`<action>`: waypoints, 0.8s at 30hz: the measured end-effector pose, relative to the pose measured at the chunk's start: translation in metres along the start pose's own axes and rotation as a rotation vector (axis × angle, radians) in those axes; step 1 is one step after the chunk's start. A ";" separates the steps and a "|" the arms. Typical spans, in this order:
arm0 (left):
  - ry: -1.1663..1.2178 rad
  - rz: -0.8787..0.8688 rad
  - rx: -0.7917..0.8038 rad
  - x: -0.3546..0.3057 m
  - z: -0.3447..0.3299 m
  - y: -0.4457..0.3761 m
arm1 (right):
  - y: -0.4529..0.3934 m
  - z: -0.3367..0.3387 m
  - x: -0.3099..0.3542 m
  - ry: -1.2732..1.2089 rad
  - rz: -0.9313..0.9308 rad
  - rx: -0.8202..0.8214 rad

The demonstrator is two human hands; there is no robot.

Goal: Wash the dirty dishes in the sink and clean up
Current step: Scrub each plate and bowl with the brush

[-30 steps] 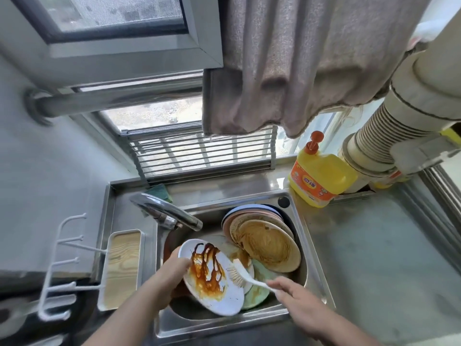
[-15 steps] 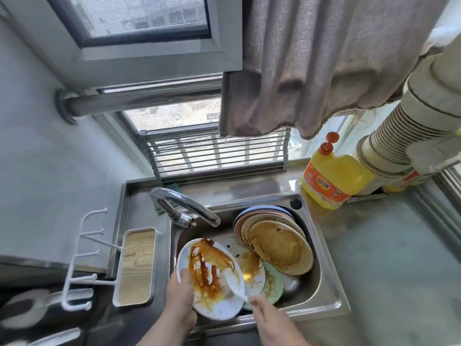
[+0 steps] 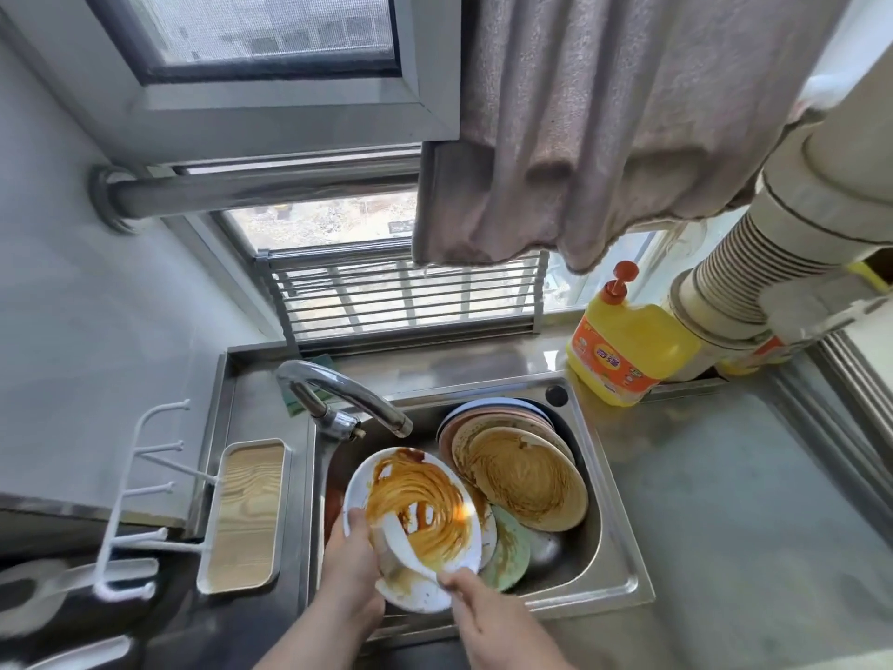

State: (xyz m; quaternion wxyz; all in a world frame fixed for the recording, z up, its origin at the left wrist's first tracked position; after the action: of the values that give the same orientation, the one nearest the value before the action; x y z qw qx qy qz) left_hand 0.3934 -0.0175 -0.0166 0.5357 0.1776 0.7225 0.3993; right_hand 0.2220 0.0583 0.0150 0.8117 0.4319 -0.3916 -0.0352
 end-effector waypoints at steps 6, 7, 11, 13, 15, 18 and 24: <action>0.007 -0.029 0.018 -0.003 -0.004 0.001 | -0.020 0.039 -0.043 0.029 -0.104 -0.161; 0.004 -0.035 0.008 -0.005 -0.002 -0.003 | -0.010 0.028 -0.046 0.019 -0.114 -0.134; 0.024 -0.033 0.020 -0.002 -0.003 -0.010 | 0.004 0.002 -0.015 0.021 0.028 -0.036; 0.050 -0.011 0.062 0.001 -0.005 -0.008 | -0.014 0.018 -0.012 0.024 0.048 -0.078; 0.073 0.019 0.090 0.000 -0.006 -0.009 | -0.026 0.043 -0.024 0.049 -0.011 -0.142; 0.102 0.020 0.099 -0.004 -0.003 -0.012 | -0.013 0.050 -0.047 0.117 -0.069 -0.165; 0.179 0.067 0.115 -0.005 -0.004 -0.009 | -0.001 0.017 -0.042 -0.316 -0.011 0.026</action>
State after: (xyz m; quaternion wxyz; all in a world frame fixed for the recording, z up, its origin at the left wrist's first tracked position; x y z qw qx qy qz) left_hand 0.3928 -0.0279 -0.0203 0.4446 0.1957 0.7828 0.3889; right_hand 0.1821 0.0627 -0.0057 0.7340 0.4336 -0.5127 -0.1019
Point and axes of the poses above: each hand's wrist, its own y-axis away from the middle knuckle, its own z-axis out of the back of the hand, x = y × z, the point moved 2 cm from there along -y, towards the middle knuckle, and after that the axes turned 10 degrees about x, right-handed, at the moved point
